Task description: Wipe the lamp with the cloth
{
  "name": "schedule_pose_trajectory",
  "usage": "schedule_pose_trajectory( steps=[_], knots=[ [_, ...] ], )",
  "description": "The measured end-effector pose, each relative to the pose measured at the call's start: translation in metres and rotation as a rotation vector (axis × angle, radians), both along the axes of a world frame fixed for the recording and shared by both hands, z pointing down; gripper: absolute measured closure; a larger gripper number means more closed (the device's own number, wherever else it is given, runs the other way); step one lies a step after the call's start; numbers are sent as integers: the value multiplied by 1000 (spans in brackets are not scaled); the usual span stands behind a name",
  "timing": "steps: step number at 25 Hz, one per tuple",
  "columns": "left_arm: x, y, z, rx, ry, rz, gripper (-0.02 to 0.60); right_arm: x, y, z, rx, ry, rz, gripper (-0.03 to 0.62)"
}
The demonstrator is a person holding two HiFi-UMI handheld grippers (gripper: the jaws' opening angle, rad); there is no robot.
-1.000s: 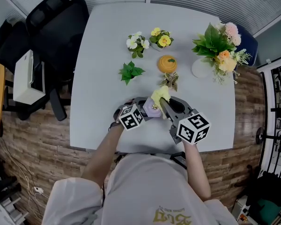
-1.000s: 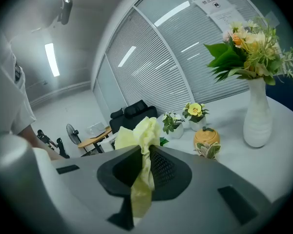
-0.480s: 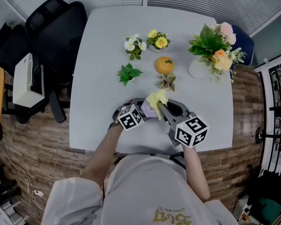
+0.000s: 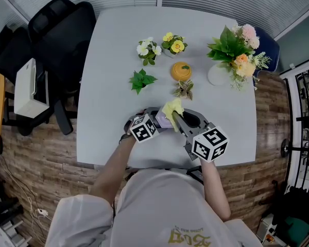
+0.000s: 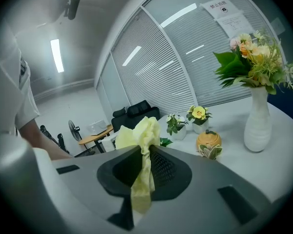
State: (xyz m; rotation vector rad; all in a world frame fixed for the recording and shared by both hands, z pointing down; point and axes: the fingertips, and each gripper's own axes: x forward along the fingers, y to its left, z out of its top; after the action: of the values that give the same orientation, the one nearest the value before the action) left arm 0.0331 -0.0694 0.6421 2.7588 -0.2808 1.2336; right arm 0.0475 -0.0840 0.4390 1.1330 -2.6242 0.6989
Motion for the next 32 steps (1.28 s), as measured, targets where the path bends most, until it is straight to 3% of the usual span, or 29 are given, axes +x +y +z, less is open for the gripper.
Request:
schedule_pose_trajectory(
  steps=[32],
  knots=[
    [-1,0,0,-3,-2,-2,255,10,26,3,1,65,34,546]
  ],
)
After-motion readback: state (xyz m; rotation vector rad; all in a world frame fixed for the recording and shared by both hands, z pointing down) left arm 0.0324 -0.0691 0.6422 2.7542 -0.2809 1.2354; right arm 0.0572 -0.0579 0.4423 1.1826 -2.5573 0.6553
